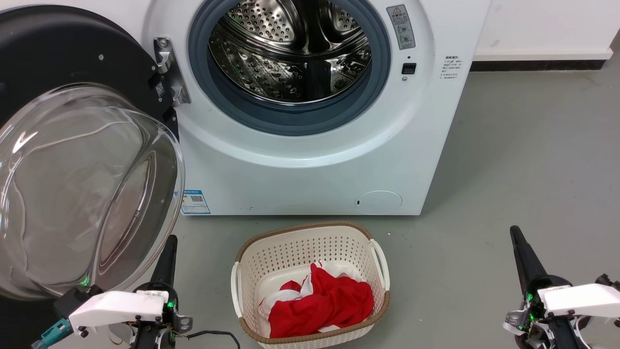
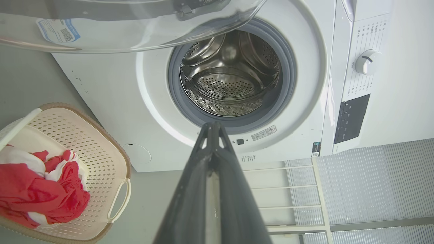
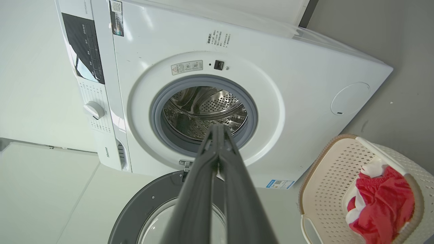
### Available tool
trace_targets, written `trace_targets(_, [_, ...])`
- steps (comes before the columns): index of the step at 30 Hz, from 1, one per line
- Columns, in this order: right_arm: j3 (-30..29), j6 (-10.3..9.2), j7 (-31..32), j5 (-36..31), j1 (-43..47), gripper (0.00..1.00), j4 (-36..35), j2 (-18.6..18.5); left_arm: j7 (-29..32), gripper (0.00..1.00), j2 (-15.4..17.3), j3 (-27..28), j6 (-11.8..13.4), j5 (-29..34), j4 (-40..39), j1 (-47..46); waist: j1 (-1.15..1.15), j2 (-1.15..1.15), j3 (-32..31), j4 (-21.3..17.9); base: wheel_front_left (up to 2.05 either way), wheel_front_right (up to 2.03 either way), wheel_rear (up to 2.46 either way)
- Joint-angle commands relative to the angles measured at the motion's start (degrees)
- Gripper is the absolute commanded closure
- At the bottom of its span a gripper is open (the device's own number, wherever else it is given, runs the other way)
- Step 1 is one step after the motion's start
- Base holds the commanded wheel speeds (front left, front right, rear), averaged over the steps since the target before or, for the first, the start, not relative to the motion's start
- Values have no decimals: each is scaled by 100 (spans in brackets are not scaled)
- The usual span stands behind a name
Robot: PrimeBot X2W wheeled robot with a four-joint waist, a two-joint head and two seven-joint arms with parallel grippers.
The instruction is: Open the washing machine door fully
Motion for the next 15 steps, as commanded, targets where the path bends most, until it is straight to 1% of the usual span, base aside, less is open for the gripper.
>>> trace_targets(1, [-21, -1, 29, 118, -145, 100, 9, -15, 24, 100, -1, 21, -30, -115, -1, -103, 0, 0, -1, 0, 0, 0, 0])
trace_targets(15, [-81, -1, 185, 816, -224, 100, 118, 6, 206, 100, -18, 95, -114, -838, 53, -142, 0, 0, -6, 3, 0, 0, 0])
